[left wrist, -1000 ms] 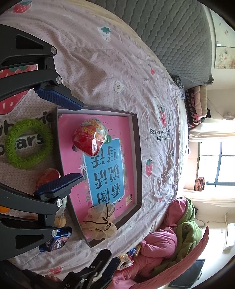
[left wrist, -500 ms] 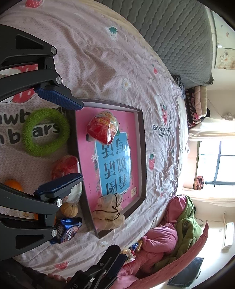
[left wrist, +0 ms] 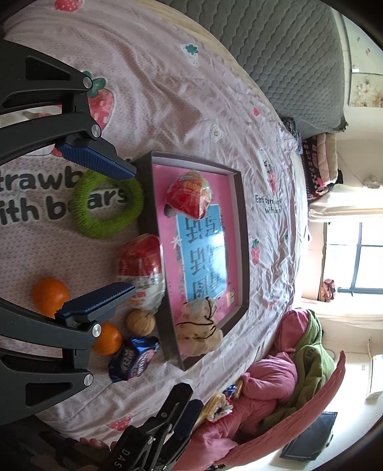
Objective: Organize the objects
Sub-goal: 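Withdraw both open tools back from the grey box, then move the left tool toward the orange on the bed cover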
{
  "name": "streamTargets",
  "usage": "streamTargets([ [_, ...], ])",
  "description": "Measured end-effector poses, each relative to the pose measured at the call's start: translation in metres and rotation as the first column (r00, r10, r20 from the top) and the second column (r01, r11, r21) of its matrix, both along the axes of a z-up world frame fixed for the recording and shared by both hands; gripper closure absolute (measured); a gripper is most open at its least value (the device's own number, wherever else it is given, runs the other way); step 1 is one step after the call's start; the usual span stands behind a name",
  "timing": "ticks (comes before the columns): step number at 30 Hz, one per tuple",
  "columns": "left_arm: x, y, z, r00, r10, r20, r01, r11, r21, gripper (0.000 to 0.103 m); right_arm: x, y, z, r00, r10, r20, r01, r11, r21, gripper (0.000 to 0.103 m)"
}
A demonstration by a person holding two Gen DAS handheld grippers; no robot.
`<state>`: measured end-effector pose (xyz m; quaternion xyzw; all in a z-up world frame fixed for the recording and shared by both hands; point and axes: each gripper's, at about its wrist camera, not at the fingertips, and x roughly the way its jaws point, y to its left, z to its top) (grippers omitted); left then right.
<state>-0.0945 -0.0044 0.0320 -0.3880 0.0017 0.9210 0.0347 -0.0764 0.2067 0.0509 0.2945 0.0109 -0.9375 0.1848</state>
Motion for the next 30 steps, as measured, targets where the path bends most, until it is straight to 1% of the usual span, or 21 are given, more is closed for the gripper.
streamTargets([
  [10,0.021,0.011,-0.006,0.999,-0.035,0.019,0.036,0.999,-0.016,0.029,0.014,0.003,-0.014,0.999,-0.004,0.053,0.004,1.000,0.003,0.039],
  [12,0.023,0.011,-0.007,0.999,-0.039,0.027,0.039,0.999,-0.009,0.029,0.017,0.003,-0.016,0.998,-0.003,0.063,0.003,1.000,0.007,0.039],
  [17,0.032,0.015,-0.011,0.998,-0.051,0.041,0.051,0.999,-0.016,0.029,0.030,0.004,-0.017,0.998,-0.005,0.056,0.005,1.000,0.002,0.039],
  [23,0.040,0.018,-0.014,0.997,-0.063,0.050,0.065,0.998,-0.023,0.029,0.048,-0.005,-0.020,0.999,0.017,0.045,-0.018,1.000,0.010,0.039],
  [30,0.051,0.018,-0.016,0.996,-0.074,0.057,0.075,0.997,-0.018,0.029,0.057,-0.010,-0.024,0.998,0.029,0.050,-0.029,1.000,0.010,0.039],
])
